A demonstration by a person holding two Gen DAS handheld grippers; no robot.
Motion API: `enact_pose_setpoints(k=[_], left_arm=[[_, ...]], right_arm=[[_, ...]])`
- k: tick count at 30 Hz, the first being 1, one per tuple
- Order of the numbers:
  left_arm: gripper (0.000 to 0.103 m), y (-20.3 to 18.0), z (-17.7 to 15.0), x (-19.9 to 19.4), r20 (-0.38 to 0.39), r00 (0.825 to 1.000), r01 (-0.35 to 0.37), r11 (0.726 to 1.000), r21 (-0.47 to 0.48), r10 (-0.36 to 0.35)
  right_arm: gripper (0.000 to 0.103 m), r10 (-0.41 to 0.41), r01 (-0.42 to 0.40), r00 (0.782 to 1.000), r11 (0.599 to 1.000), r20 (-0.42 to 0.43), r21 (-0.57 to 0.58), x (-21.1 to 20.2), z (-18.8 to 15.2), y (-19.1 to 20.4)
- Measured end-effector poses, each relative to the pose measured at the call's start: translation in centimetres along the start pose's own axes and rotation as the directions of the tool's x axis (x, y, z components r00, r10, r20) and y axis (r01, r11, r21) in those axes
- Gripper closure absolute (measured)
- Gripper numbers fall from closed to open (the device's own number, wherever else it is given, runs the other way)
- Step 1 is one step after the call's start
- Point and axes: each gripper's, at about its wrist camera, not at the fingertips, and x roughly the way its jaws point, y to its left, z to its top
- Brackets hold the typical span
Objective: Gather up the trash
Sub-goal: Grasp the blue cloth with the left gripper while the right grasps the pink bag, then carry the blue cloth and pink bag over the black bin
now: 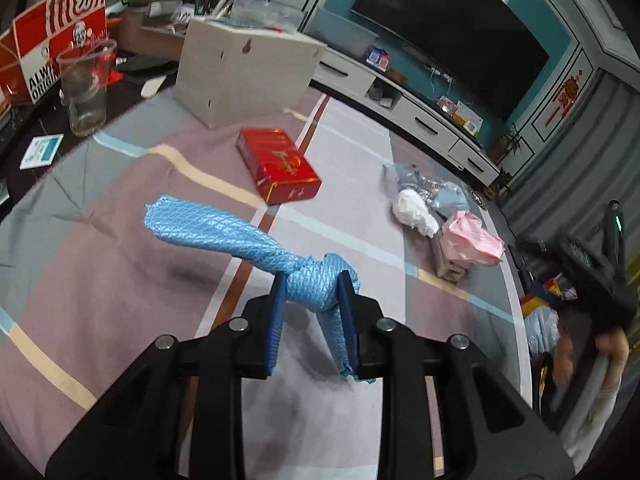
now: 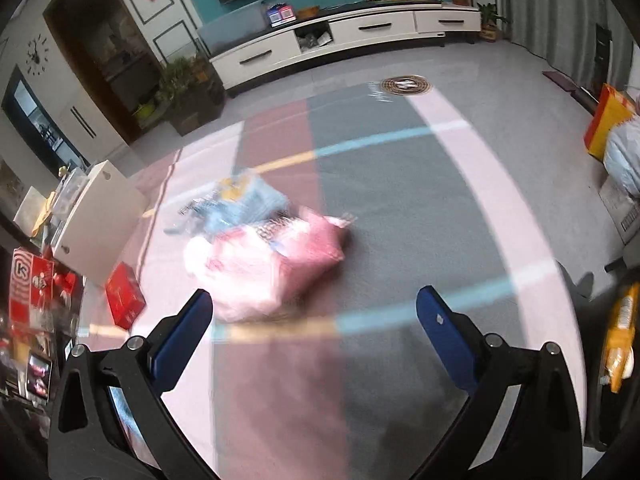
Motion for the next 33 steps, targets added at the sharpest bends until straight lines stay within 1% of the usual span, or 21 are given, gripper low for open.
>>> enact_pose_setpoints(k=[2, 4, 5, 6, 7, 10, 13, 15, 16, 17, 18, 19, 20, 21, 22, 23, 25, 26, 30, 33], left_arm=[[0.076, 0.9, 0.1, 0.0, -0.011, 1.000, 0.024, 0.999, -0.033, -0.024], [0.076, 1.5, 0.4, -0.1, -0.016, 0.999, 0.034, 0.998, -0.051, -0.035], [0.076, 1.8, 0.4, -0.1, -0.016, 0.999, 0.033, 0.998, -0.060, -0.034], [0.076, 2.0, 0.5, -0.2, -0.017, 0.999, 0.032, 0.997, -0.068, -0.033], [0.076, 2.3, 0.6, -0.3, -0.018, 0.999, 0.040, 0.996, -0.080, -0.041], [0.076, 2.5, 0.8, -0.7, -0.017, 0.998, 0.066, 0.992, -0.104, -0.068], [0.076, 2.7, 0.9, -1.2, -0.010, 0.997, 0.076, 0.991, -0.108, -0.078], [0.076, 2.8, 0.9, -1.4, -0.008, 0.996, 0.089, 0.989, -0.117, -0.091], [0.076, 2.9, 1.0, -1.6, -0.007, 0.995, 0.098, 0.988, -0.121, -0.099], [0.075, 3.0, 1.1, -1.7, -0.005, 0.995, 0.102, 0.987, -0.123, -0.104], [0.075, 3.0, 1.0, -1.7, -0.005, 0.994, 0.104, 0.987, -0.123, -0.106], [0.075, 3.0, 1.0, -1.8, -0.006, 0.994, 0.108, 0.987, -0.122, -0.109], [0.075, 3.0, 1.0, -1.8, -0.007, 0.994, 0.109, 0.987, -0.122, -0.111], [0.075, 3.0, 1.0, -1.8, -0.008, 0.993, 0.113, 0.986, -0.126, -0.114], [0.075, 3.0, 1.0, -1.8, -0.009, 0.993, 0.117, 0.985, -0.128, -0.119], [0.075, 3.1, 1.1, -1.8, -0.011, 0.992, 0.122, 0.984, -0.129, -0.125], [0.075, 3.0, 1.1, -1.9, -0.008, 0.991, 0.129, 0.983, -0.132, -0.131], [0.076, 2.9, 1.1, -2.0, -0.004, 0.991, 0.131, 0.983, -0.130, -0.133], [0.075, 2.6, 1.1, -2.4, 0.003, 0.988, 0.155, 0.980, -0.121, -0.155], [0.075, 2.4, 1.1, -2.6, 0.003, 0.986, 0.164, 0.980, -0.116, -0.165]], right_arm=[[0.003, -0.017, 0.017, 1.000, 1.000, -0.017, -0.016, 1.5, 0.9, 1.6], [0.003, -0.091, 0.090, 0.995, 0.995, -0.033, -0.041, 3.2, 1.5, 2.9], [0.003, -0.150, 0.148, 0.988, 0.987, -0.039, -0.064, 4.2, 1.8, 3.6], [0.003, -0.176, 0.173, 0.984, 0.982, -0.040, -0.070, 4.6, 1.8, 3.7], [0.003, -0.187, 0.184, 0.981, 0.980, -0.045, -0.072, 5.2, 1.9, 3.9], [0.003, -0.184, 0.180, 0.981, 0.981, -0.065, -0.072, 6.3, 2.0, 4.1], [0.003, -0.222, 0.217, 0.973, 0.973, -0.060, -0.077, 7.1, 2.2, 3.9], [0.003, -0.211, 0.206, 0.975, 0.976, -0.065, -0.073, 7.3, 2.3, 3.7], [0.006, -0.206, 0.201, 0.976, 0.977, -0.070, -0.071, 7.3, 2.3, 3.5], [0.014, -0.197, 0.192, 0.978, 0.979, -0.072, -0.069, 7.3, 2.4, 3.6], [0.018, -0.167, 0.163, 0.983, 0.985, -0.082, -0.058, 7.2, 2.3, 3.3], [0.028, -0.148, 0.143, 0.985, 0.988, -0.093, -0.052, 7.1, 2.1, 3.3], [0.035, -0.138, 0.133, 0.985, 0.990, -0.101, -0.051, 6.9, 2.0, 3.2], [0.038, -0.139, 0.134, 0.986, 0.989, -0.096, -0.058, 6.6, 1.8, 3.4], [0.049, -0.146, 0.140, 0.986, 0.987, -0.082, -0.079, 6.1, 1.5, 3.5], [0.056, -0.150, 0.143, 0.986, 0.985, -0.070, -0.093, 5.7, 1.3, 3.6], [0.063, -0.130, 0.125, 0.990, 0.987, -0.048, -0.097, 4.5, 0.5, 3.5], [0.069, -0.119, 0.115, 0.992, 0.989, -0.047, -0.094, 4.1, 0.3, 3.4], [0.074, -0.069, 0.066, 0.997, 0.993, -0.026, -0.097, 1.5, -1.3, 3.4], [0.074, -0.031, 0.030, 0.999, 0.996, -0.013, -0.082, -0.2, -2.3, 3.2]])
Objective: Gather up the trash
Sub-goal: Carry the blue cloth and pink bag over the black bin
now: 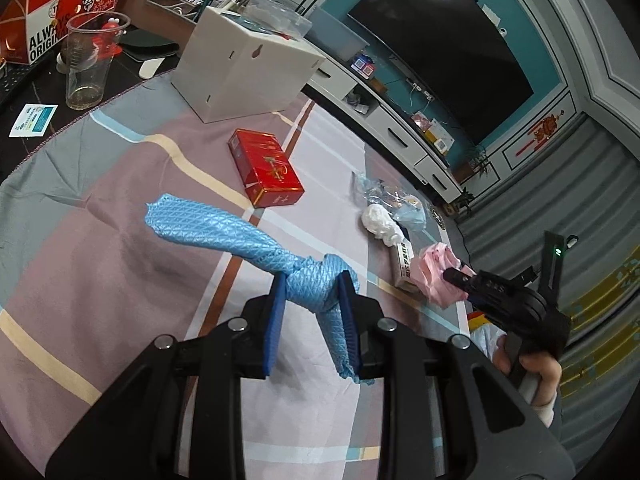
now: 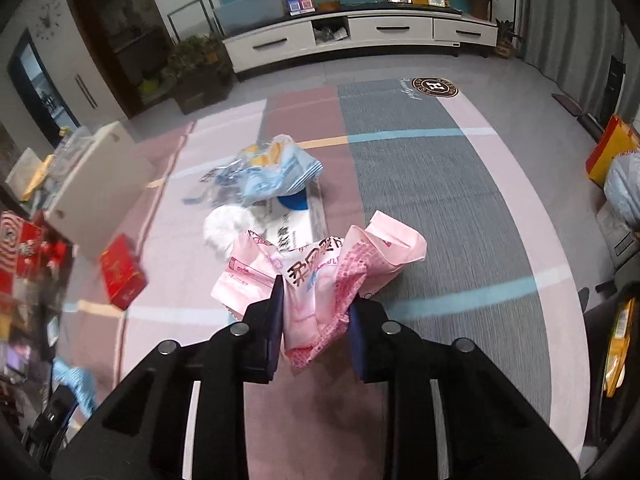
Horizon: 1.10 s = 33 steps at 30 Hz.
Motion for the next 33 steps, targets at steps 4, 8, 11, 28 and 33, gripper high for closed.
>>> enact_pose_setpoints(k=[4, 8, 11, 28, 33], left_arm=[[0.075, -0.2, 0.0, 0.0, -0.009, 1.000, -0.018, 1.000, 0.010, 0.018], [0.075, -0.3, 0.0, -0.2, -0.008, 1.000, -0.012, 1.000, 0.010, 0.012], [0.075, -0.5, -0.1, -0.5, -0.001, 1.000, -0.007, 1.000, 0.018, 0.007], [0.075, -1.4, -0.7, -1.1, 0.007, 1.000, 0.010, 0.998, 0.056, -0.010], [0.075, -1.6, -0.8, -1.0, 0.006, 1.000, 0.011, 0.998, 0.066, -0.011]], right_arm=[[0.074, 0.018, -0.018, 1.000, 1.000, 0.015, -0.010, -1.5, -0.8, 0.1], [0.074, 0.026, -0.025, 1.000, 1.000, 0.016, -0.012, -2.4, -1.8, 0.4], [0.074, 0.033, -0.033, 0.999, 0.999, 0.017, -0.006, -2.9, -2.3, 0.3], [0.074, 0.060, -0.059, 0.997, 0.998, 0.047, -0.007, -5.9, -4.1, -0.3], [0.074, 0.063, -0.064, 0.997, 0.998, 0.048, 0.002, -6.2, -4.4, -0.5]])
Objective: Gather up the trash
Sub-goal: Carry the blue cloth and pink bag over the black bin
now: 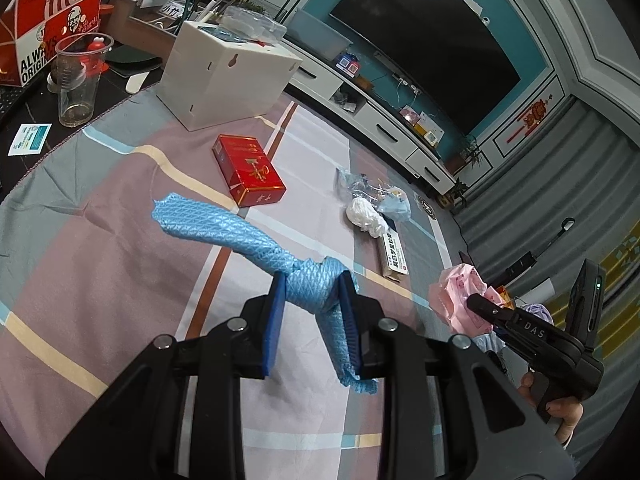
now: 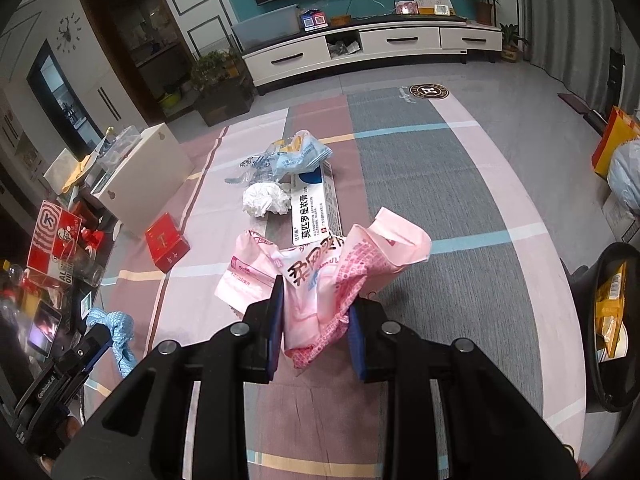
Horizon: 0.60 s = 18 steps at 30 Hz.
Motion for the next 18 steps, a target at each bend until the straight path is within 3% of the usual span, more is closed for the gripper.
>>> enact_pose_setpoints(k=[11, 18], left_arm=[[0.075, -0.4, -0.4, 0.4, -0.003, 1.000, -0.007, 1.000, 0.013, 0.007], [0.075, -2.7, -1.2, 0.1, 0.015, 1.000, -0.010, 0.998, 0.066, 0.009]], right_arm=[[0.074, 0.022, -0.023, 1.000, 1.000, 0.020, 0.006, -1.3, -0.6, -0.9], [0.074, 0.055, -0.056, 0.996, 0.998, 0.068, 0.004, -3.5, -0.7, -3.2]])
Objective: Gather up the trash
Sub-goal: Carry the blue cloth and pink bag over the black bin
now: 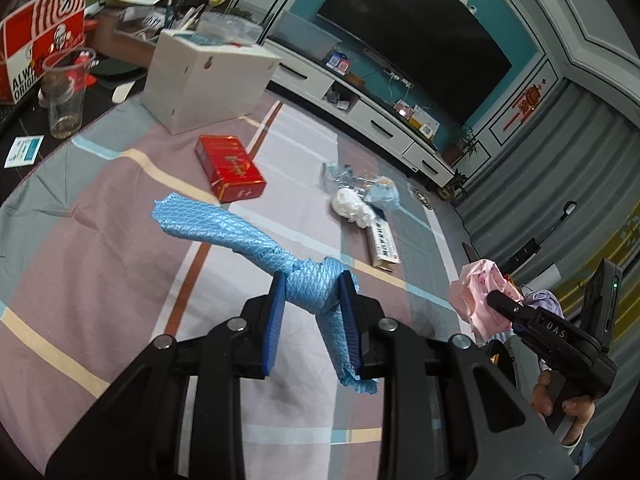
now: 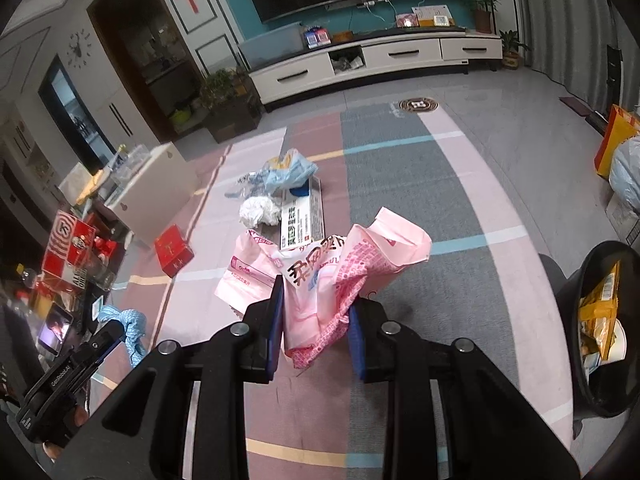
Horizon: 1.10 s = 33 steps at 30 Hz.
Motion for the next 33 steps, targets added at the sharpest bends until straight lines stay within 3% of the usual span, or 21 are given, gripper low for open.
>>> enact_pose_setpoints(k=[7, 10, 13, 18, 21, 24, 26, 33], left_arm=[[0.075, -5.6, 0.0, 0.2, 0.025, 1.000, 0.008, 0.996, 0.086, -0.010], [0.075, -8.5, -0.5, 0.9, 0.014, 0.999, 0.048, 0.994, 0.101, -0.050], [0.075, -11.7, -1.5, 1.9, -0.008, 0.998, 0.069, 0.987, 0.147, -0.069], [0.075, -17.3, -3.6, 3.6, -0.042, 0.994, 0.105, 0.968, 0.226, -0.098], [0.075, -19.9, -4.6, 4.5, -0.074, 0.990, 0.134, 0.958, 0.253, -0.119], [0.075, -23.1, -6.0, 5.5, -0.110, 0.983, 0.173, 0.939, 0.297, -0.146], [0.075, -25.0, -6.8, 6.1, -0.123, 0.979, 0.193, 0.926, 0.325, -0.161], [0.075, -30.8, -10.3, 8.0, -0.199, 0.957, 0.274, 0.879, 0.391, -0.210]], right_arm=[[0.074, -0.027, 0.031, 0.995, 0.999, 0.092, -0.039, -3.9, 1.8, -2.2], [0.074, -0.076, 0.074, 0.980, 0.997, 0.184, 0.017, -6.5, 2.3, -4.5], [0.074, -0.104, 0.088, 0.969, 0.993, 0.222, 0.079, -8.4, 2.5, -7.5], [0.074, -0.240, 0.188, 0.928, 0.962, 0.284, 0.198, -11.2, 2.3, -12.3], [0.074, -0.284, 0.215, 0.915, 0.944, 0.288, 0.249, -12.4, 1.8, -14.8], [0.074, -0.412, 0.337, 0.871, 0.897, 0.267, 0.285, -13.2, 1.0, -16.8], [0.074, -0.457, 0.373, 0.855, 0.870, 0.243, 0.323, -13.3, 0.7, -18.3], [0.074, -0.454, 0.343, 0.879, 0.813, 0.143, 0.470, -13.8, -1.5, -25.3]])
